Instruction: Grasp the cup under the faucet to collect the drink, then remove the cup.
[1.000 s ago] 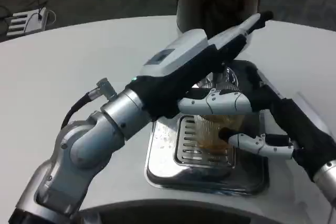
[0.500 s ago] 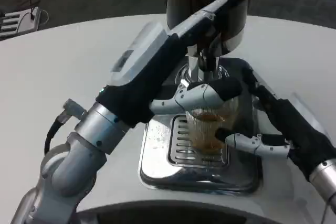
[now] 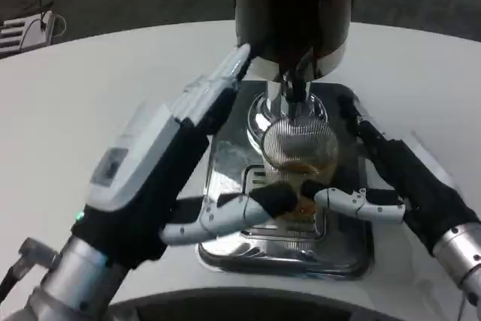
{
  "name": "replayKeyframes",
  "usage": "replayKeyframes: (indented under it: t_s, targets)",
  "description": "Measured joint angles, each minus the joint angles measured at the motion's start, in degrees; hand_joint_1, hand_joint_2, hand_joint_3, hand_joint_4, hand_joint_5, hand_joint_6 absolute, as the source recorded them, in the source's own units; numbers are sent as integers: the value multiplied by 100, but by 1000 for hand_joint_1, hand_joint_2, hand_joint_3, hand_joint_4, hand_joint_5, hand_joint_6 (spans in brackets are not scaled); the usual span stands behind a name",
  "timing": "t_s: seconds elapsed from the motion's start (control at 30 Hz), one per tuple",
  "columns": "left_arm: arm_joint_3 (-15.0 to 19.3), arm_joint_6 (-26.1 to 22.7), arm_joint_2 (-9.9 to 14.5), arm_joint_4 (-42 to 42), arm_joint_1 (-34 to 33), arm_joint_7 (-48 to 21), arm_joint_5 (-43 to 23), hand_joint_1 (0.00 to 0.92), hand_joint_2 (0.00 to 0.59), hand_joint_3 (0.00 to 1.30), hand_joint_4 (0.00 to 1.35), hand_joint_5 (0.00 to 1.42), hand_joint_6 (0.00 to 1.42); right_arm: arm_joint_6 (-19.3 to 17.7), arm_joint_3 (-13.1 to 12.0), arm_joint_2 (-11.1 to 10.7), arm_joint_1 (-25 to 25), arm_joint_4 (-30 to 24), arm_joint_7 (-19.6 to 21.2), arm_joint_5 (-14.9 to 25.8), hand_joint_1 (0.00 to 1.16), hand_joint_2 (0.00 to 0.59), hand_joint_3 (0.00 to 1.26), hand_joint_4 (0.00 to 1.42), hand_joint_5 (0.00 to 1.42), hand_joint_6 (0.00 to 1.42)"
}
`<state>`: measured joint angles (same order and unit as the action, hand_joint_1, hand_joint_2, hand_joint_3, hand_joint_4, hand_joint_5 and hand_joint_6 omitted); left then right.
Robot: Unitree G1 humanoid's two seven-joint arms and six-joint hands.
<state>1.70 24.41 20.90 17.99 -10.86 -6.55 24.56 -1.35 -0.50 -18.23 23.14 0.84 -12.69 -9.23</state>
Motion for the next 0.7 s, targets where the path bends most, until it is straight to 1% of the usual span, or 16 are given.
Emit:
replayKeyframes:
  t_s: [0.1,0.17,0.33,0.5,0.7]
  targets:
    - [115,-185,28,440,559,-15,114,0,108,0,0,0,35,-57,37,20,78,103,3,4,766,215,0,0,0,62]
    - [261,-320,72,702,902,-36,125,0,107,0,0,0,32,-93,71,40,119,177,9,5,765,217,0,0,0,63]
    - [506,-531,193,948,1621,-155,102,0,107,0,0,0,29,-209,109,122,202,396,45,59,755,219,0,0,0,86]
    - [644,-667,300,1048,1949,-286,76,0,107,0,0,0,35,-359,124,208,279,438,67,75,749,217,0,0,0,91]
    - [638,-818,326,1055,2161,-422,75,0,107,2,0,0,39,-507,159,351,301,579,268,51,753,221,0,0,0,104]
